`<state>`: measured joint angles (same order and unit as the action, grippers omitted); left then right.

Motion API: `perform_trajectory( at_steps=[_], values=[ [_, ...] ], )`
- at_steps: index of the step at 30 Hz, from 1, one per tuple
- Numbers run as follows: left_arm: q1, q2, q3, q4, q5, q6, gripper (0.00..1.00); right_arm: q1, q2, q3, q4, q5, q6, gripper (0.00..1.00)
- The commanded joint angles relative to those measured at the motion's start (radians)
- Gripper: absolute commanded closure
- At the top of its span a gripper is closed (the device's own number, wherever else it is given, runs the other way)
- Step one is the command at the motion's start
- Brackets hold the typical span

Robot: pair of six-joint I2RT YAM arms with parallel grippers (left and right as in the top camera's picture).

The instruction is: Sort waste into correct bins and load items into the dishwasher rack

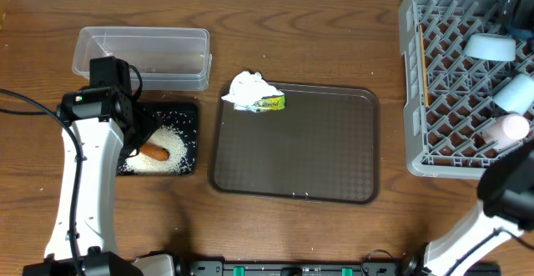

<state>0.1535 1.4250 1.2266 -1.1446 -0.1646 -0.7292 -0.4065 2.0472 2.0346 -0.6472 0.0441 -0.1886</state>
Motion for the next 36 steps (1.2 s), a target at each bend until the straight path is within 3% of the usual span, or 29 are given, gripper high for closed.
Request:
perform_trajectory(
  at_steps=[1,9,14,30,34,36],
  values=[
    [0.003,0.000,0.013,-0.003,-0.019,-0.005,0.01,0.000,0.127,0.159,-0.080,0.169,-0.026,0.01],
    [0.003,0.000,0.013,-0.003,-0.020,-0.005,0.01,-0.020,0.238,0.219,-0.095,0.146,-0.052,0.01],
    [0.003,0.000,0.013,-0.003,-0.020,-0.005,0.01,-0.032,0.269,0.219,-0.077,-0.014,-0.102,0.01],
    [0.003,0.000,0.013,-0.003,-0.020,-0.005,0.01,-0.074,0.363,0.218,0.000,0.026,-0.112,0.04],
    [0.003,0.000,0.013,-0.003,-0.020,-0.005,0.01,-0.085,0.390,0.217,-0.005,0.027,-0.111,0.09],
    [0.003,0.000,0.013,-0.003,-0.020,-0.005,0.01,-0.088,0.393,0.217,-0.007,0.027,-0.107,0.20]
  ],
)
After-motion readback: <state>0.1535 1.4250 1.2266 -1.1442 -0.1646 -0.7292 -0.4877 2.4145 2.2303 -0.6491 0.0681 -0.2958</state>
